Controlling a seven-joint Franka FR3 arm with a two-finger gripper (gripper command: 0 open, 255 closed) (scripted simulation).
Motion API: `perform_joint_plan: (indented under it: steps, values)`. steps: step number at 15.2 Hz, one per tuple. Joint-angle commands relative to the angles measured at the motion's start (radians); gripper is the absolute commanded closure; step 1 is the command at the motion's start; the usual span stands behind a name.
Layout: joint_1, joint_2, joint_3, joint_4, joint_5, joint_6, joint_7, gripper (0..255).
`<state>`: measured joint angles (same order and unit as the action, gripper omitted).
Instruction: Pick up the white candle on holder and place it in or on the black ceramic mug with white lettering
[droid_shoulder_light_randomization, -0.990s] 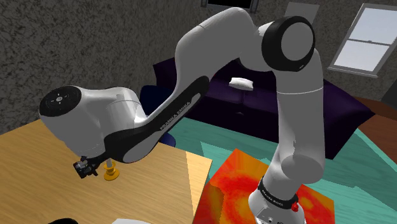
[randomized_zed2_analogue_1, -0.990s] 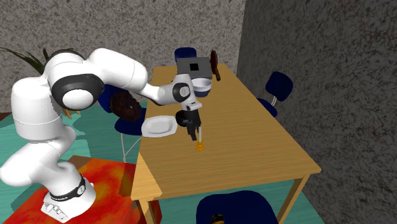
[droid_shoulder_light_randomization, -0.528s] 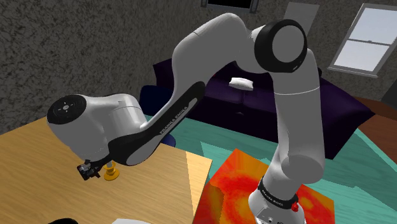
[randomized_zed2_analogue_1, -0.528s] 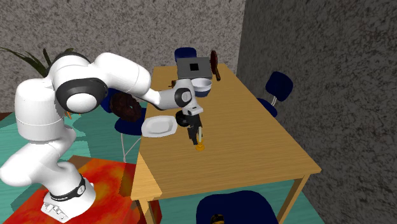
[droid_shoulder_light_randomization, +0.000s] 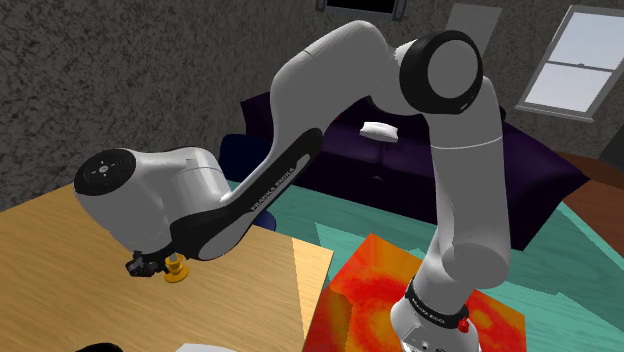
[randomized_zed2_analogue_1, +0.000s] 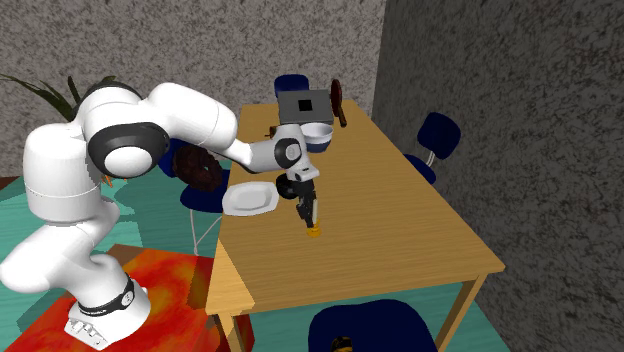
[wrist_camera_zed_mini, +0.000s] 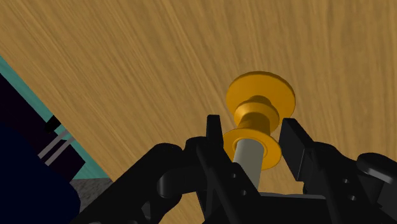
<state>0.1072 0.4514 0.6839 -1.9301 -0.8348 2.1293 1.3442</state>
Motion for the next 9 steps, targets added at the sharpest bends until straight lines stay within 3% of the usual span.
perform_joint_plan:
  steps: [1, 9]
  values:
    - [0.000, 0.000, 0.000, 0.000, 0.000, 0.000, 0.000, 255]
    - [-0.010, -0.027, 0.014, 0.005, 0.027, -0.019, -0.024, 255]
